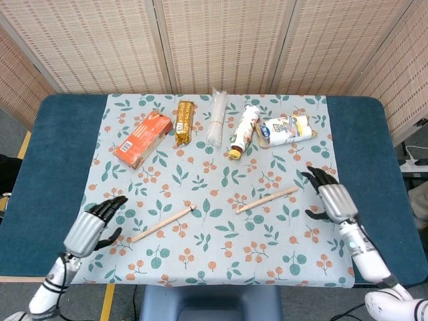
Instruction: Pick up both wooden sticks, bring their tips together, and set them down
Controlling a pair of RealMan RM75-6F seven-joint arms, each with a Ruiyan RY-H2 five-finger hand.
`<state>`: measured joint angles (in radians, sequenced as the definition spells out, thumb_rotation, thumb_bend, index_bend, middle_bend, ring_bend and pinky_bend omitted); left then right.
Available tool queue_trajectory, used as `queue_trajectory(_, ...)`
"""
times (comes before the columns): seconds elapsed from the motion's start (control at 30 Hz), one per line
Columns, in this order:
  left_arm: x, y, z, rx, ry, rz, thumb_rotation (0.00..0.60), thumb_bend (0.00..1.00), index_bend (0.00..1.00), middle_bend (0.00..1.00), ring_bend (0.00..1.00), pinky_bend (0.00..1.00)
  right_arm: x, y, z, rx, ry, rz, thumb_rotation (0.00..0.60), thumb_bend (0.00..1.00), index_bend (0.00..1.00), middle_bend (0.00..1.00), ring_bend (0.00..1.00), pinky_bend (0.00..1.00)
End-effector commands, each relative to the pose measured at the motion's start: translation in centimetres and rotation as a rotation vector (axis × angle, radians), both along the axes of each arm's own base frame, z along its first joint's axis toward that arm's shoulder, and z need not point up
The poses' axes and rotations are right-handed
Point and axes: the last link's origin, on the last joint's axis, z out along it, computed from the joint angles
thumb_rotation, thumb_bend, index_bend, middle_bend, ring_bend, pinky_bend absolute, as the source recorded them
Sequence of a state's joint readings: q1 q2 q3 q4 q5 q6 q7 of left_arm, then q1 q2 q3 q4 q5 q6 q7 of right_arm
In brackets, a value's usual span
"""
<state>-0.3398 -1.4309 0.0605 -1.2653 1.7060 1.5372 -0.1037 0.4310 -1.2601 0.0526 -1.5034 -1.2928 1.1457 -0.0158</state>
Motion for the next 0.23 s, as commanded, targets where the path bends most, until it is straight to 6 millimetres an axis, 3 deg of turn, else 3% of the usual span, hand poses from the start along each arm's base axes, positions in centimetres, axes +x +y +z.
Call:
queue_trajectory(0.03, -2.2, -2.5, 3.9, 0.08, 0.068, 0.071, 0.6, 0.38, 0.13, 0.22, 0.28, 0.47, -2.5, 3.4, 2.4, -0.09, 0.076, -0.085, 0.6, 0.11, 0.11, 0.01, 0.0, 0.11)
queue_trajectory(0.23, -3.6, -3.5, 6.9, 0.167, 0.045, 0.162, 0.6, 0.38, 0.16, 0.26, 0.3, 0.47, -3.1, 4.7, 3.6, -0.173, 0.06, -0.143, 0.6, 0.11, 0.11, 0.01, 0.0, 0.11)
